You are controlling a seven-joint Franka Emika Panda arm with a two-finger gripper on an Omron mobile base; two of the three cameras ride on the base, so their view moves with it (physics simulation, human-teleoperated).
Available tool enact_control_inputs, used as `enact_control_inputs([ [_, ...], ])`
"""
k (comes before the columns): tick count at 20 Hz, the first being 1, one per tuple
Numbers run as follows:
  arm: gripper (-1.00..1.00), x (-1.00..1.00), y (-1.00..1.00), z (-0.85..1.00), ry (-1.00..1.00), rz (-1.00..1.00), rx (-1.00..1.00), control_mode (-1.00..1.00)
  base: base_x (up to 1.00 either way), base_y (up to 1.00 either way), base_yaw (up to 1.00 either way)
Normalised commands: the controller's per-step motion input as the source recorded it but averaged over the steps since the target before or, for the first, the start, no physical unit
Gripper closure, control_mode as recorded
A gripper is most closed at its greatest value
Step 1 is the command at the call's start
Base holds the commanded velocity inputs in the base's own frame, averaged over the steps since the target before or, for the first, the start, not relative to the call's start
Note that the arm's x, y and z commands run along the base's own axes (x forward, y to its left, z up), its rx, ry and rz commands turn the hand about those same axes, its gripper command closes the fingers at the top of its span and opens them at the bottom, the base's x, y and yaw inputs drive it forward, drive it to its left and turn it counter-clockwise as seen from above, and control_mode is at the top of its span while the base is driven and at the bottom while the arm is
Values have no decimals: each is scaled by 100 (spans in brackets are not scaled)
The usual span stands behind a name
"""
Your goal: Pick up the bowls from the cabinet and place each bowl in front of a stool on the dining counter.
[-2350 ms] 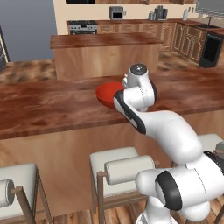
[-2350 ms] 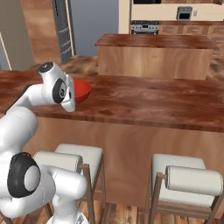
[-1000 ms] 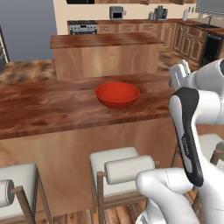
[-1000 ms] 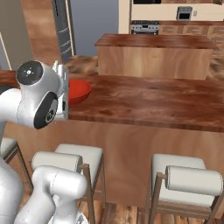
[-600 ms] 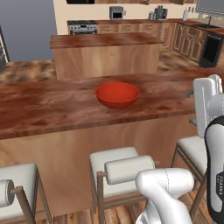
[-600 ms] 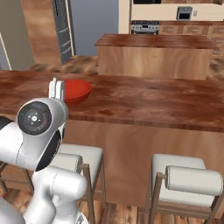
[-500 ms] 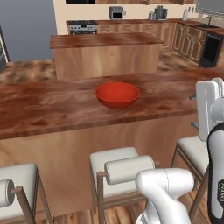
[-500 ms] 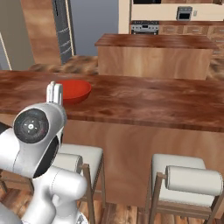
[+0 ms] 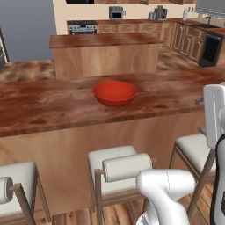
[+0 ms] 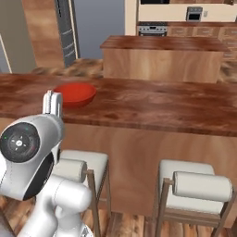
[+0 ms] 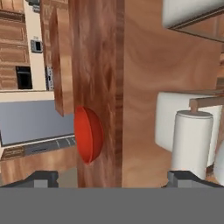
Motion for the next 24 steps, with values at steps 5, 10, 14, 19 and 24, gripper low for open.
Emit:
enact_control_inputs([
  [5, -100, 0, 0, 0, 0, 0, 0, 100, -36, -76, -9],
  [10, -100, 0, 0, 0, 0, 0, 0, 100, -9, -100, -8],
  [14, -100, 0, 0, 0, 0, 0, 0, 100, 1, -100, -5],
  [19, -100, 0, 0, 0, 0, 0, 0, 100, 3, -100, -5],
  [24, -100, 0, 0, 0, 0, 0, 0, 100, 17, -100, -17],
])
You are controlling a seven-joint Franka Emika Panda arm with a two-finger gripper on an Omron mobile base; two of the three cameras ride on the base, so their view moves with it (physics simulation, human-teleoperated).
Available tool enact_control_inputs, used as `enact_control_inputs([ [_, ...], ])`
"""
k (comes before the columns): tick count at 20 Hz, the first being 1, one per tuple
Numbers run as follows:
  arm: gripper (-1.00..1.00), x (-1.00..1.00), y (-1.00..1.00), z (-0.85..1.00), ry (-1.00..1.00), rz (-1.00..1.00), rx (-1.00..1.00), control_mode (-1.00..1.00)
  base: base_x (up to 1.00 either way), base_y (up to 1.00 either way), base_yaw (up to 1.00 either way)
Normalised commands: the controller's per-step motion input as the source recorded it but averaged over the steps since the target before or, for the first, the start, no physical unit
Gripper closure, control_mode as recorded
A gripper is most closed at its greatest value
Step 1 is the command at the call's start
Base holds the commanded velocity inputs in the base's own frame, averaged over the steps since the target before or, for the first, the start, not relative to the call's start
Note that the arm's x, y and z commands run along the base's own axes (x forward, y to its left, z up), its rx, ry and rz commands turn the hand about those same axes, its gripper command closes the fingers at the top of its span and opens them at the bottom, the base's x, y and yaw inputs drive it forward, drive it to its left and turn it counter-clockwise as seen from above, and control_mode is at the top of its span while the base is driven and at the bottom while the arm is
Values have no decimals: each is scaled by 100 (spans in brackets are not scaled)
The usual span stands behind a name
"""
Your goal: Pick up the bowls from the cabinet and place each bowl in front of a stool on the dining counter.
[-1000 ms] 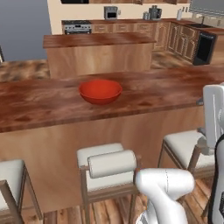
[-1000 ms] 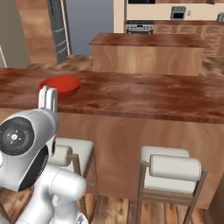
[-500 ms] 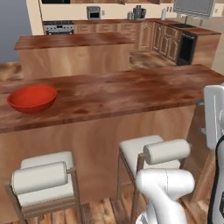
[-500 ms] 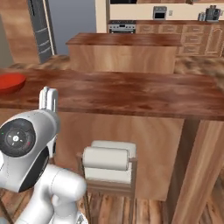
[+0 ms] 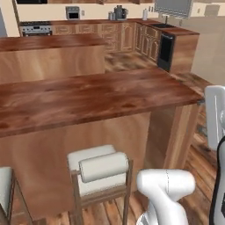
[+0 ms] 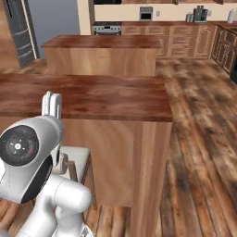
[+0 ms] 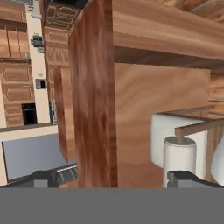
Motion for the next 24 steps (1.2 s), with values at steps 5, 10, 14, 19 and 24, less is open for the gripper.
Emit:
enact_control_inputs([
  [5, -100, 0, 0, 0, 0, 0, 0, 100, 35, -100, -24],
  [10, -100, 0, 0, 0, 0, 0, 0, 100, 28, -100, -16],
  [14, -100, 0, 0, 0, 0, 0, 0, 100, 28, -100, -12],
  [19, -100, 0, 0, 0, 0, 0, 0, 100, 43, -100, -8],
  [24, -100, 0, 0, 0, 0, 0, 0, 100, 74, -100, -1],
])
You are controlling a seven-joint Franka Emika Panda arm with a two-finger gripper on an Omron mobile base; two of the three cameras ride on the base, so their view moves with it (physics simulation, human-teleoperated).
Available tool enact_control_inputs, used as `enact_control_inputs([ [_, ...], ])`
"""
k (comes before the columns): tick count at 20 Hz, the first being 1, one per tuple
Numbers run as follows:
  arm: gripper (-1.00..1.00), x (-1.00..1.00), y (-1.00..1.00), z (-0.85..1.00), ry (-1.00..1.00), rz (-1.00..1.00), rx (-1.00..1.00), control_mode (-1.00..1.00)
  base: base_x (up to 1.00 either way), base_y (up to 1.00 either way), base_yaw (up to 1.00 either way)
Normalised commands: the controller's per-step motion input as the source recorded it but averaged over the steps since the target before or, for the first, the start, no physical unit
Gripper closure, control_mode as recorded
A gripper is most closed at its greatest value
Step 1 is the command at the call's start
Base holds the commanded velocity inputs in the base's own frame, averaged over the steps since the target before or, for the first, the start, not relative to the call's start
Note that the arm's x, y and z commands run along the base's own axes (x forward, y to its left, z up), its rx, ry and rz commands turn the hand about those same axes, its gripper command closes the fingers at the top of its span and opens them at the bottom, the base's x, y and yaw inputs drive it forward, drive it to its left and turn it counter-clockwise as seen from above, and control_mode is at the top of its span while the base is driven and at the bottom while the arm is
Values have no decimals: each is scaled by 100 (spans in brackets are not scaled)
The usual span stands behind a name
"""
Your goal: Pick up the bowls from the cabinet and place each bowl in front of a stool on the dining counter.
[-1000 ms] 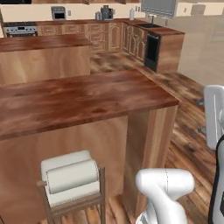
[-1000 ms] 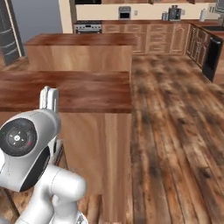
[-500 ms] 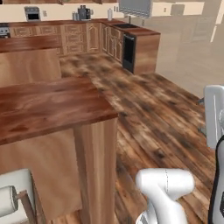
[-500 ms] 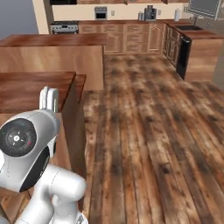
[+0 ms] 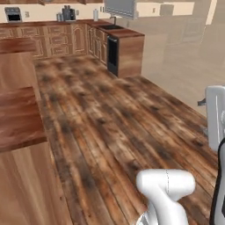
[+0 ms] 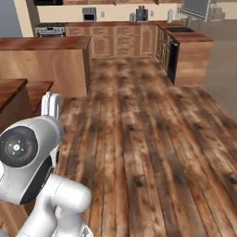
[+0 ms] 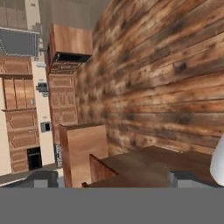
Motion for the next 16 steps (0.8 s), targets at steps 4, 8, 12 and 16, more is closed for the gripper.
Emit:
enact_control_inputs([
  [4, -100, 0, 0, 0, 0, 0, 0, 100, 100, -36, 0],
  [8, -100, 0, 0, 0, 0, 0, 0, 100, 100, 0, 5],
  [12, -100, 0, 0, 0, 0, 0, 0, 100, 100, 10, 4],
  [16, -100, 0, 0, 0, 0, 0, 0, 100, 100, 19, 6],
])
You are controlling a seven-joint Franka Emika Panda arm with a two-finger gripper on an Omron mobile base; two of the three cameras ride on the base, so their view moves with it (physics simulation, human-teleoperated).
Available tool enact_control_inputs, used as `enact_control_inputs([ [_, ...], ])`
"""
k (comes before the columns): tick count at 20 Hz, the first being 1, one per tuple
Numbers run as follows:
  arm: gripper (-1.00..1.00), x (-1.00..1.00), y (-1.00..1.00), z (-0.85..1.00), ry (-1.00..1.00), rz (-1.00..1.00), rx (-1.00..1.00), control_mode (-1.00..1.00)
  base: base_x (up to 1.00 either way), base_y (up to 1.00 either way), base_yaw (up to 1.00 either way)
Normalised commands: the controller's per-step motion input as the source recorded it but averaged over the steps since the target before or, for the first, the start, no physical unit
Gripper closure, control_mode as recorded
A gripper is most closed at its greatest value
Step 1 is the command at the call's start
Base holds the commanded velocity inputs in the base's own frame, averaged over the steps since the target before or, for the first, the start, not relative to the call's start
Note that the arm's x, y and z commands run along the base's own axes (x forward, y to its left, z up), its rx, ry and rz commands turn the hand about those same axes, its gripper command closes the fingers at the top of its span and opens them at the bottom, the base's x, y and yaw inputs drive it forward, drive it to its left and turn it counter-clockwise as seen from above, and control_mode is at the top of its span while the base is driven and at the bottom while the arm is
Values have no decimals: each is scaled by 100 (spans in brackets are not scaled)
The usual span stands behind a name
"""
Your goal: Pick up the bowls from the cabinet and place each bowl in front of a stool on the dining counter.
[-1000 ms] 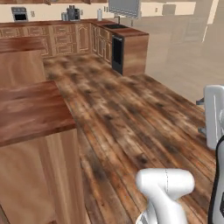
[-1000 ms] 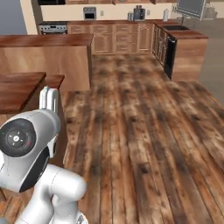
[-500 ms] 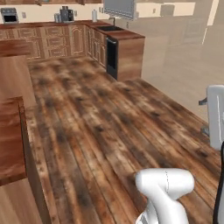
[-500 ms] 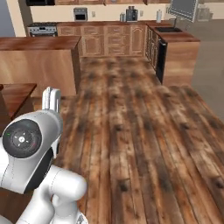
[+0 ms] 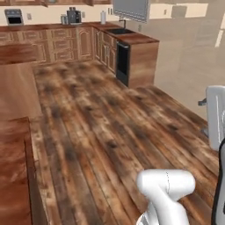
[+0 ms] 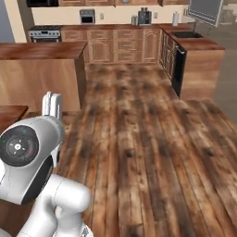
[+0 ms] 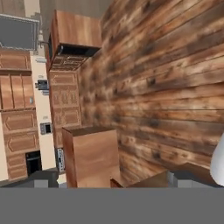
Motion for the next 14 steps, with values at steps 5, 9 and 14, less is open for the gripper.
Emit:
enact_control_inputs([
  [5, -100, 0, 0, 0, 0, 0, 0, 100, 100, 0, 13],
  [9, -100, 0, 0, 0, 0, 0, 0, 100, 100, -15, 12],
  [14, -100, 0, 0, 0, 0, 0, 0, 100, 100, -34, 26],
])
